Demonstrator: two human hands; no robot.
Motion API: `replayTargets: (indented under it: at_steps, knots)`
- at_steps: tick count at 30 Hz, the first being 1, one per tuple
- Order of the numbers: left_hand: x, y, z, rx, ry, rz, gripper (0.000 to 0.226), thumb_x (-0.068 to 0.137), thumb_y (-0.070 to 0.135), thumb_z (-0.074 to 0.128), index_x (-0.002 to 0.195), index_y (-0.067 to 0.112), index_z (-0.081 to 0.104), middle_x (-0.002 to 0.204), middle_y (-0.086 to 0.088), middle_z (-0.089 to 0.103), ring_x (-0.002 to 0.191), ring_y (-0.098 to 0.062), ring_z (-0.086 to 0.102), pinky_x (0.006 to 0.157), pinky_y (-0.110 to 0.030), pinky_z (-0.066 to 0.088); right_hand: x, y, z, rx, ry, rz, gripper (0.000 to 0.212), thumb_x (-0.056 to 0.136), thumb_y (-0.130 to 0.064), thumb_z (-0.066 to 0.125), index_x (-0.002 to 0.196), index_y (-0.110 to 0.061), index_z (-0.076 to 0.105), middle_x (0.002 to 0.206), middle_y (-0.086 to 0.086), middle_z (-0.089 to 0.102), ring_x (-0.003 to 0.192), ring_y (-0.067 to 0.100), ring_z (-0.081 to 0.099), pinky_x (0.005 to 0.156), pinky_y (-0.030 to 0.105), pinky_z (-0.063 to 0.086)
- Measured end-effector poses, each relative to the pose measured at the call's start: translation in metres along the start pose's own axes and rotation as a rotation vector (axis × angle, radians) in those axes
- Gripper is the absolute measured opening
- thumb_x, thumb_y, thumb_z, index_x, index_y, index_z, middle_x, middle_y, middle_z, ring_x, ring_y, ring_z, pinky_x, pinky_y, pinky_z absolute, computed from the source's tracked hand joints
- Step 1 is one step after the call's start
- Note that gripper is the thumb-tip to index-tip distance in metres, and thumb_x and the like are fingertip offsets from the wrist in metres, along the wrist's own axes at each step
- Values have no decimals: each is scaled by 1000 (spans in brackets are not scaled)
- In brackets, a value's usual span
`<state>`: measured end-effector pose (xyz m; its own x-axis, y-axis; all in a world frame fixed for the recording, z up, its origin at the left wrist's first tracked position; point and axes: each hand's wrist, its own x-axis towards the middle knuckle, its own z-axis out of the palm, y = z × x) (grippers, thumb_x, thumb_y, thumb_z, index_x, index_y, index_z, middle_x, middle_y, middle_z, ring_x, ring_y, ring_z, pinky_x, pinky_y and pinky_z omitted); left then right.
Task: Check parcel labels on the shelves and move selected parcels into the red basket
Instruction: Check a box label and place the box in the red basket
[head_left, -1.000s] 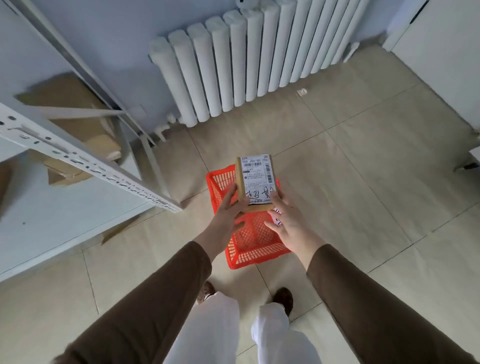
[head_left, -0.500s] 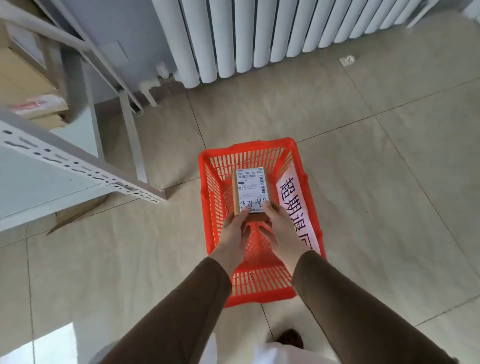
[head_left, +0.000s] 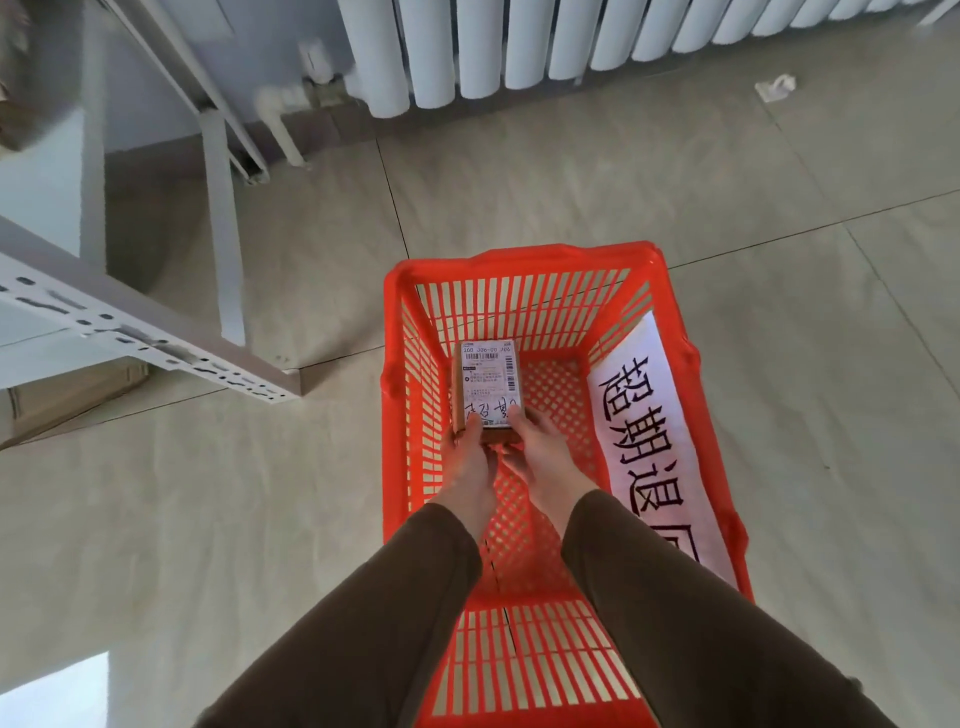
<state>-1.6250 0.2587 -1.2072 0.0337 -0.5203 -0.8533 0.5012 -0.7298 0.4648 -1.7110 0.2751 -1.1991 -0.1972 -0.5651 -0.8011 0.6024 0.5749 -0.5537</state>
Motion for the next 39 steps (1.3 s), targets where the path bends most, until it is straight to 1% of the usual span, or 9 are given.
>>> replayTargets:
  at_steps: [2,6,8,13,17,22,27,33,39]
  knots:
    - [12,-3,0,9,35,9,38,108,25,54,145,18,50,131,-10,67,103,-21,70,84,-33,58,8,3,1,-24,-23,-8,34,103,-23,61,136,-19,59,126,4,72,115,24,69,109,45,51]
    - [27,-9,1,37,54,23,41,109,23,51,149,19,45,137,-12,64,120,-28,65,105,-45,54,18,4,3,-30,-36,-23,33,105,-18,56,138,-12,57,127,11,71,112,26,70,106,45,53]
    - [28,-11,0,51,57,23,42,109,21,49,150,20,43,137,-11,63,123,-29,63,110,-47,50,20,7,2,-32,-45,-20,32,106,-16,54,137,-12,58,125,11,72,109,25,71,103,44,55]
    - [31,-16,-6,77,30,0,45,108,24,50,153,24,41,137,-8,63,123,-27,64,109,-47,51,21,8,-4,-89,-31,-5,30,105,-21,56,135,-20,60,121,3,74,110,22,70,101,40,56]
    - [35,-17,-8,88,22,0,44,109,26,49,153,25,42,137,-7,63,123,-26,63,108,-46,52,22,6,-5,-112,-35,-9,27,104,-20,58,131,-21,60,112,1,75,102,24,69,91,35,58]
    - [40,-18,-13,111,14,15,43,109,27,49,152,25,43,138,-7,63,123,-25,63,109,-45,52,26,7,-4,-153,-59,-24,30,104,-21,58,134,-21,59,120,4,74,103,23,72,92,37,59]
    - [43,-18,-18,117,32,8,46,108,28,51,153,23,42,139,-7,63,126,-26,61,109,-44,52,29,11,-1,-198,-76,-46,35,105,-22,57,140,-19,57,127,5,73,111,25,71,104,47,54]
    - [56,-26,-22,181,83,5,57,101,39,57,155,31,38,141,-3,62,130,-28,58,113,-52,45,27,11,6,-230,-76,-68,35,107,-24,52,141,-18,57,129,6,72,115,25,70,91,36,58]
    - [65,-25,-26,187,120,-4,71,89,49,61,155,36,37,136,-2,64,124,-31,62,109,-53,49,29,18,15,-256,-60,-69,34,108,-26,51,141,-20,58,128,7,72,114,27,69,93,40,57]
